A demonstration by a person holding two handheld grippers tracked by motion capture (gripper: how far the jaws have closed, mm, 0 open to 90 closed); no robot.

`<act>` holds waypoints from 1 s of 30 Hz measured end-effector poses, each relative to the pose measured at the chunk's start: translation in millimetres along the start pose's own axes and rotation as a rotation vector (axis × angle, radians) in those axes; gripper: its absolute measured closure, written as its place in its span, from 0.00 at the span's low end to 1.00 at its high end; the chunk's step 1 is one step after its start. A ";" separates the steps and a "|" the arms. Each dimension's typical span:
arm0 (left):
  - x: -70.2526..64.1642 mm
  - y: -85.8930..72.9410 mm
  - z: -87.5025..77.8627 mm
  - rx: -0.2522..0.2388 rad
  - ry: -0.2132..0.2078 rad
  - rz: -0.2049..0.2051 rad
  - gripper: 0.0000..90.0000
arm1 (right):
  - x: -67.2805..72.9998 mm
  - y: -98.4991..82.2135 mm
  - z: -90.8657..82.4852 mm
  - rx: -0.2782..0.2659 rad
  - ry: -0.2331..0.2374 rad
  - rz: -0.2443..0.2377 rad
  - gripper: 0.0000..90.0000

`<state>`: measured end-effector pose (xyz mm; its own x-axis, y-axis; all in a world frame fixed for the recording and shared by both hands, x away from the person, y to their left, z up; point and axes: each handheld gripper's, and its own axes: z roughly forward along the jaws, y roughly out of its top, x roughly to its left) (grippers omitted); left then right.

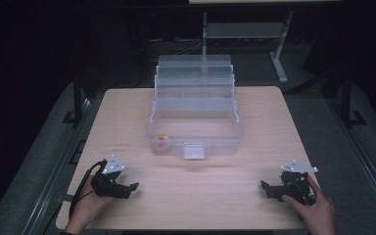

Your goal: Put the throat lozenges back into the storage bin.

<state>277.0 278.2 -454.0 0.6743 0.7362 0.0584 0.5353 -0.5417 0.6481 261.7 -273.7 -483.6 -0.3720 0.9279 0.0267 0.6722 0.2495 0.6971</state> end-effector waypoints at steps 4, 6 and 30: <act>-0.6 -4.9 1.1 0.008 -0.005 -0.005 0.13 | 0.0 0.0 0.0 0.000 0.000 0.000 0.00; -1.2 -9.3 2.7 0.017 -0.011 -0.008 0.13 | 0.0 0.0 0.0 0.000 0.000 0.000 0.00; 1.3 -29.0 2.1 -0.092 -0.026 -0.045 0.12 | 0.0 0.0 0.0 0.000 0.000 0.000 0.00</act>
<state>263.3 294.1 -474.4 0.6639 0.7478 0.0089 0.5172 -0.4678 0.7167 261.6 -273.7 -483.6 -0.3720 0.9279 0.0264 0.6721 0.2496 0.6972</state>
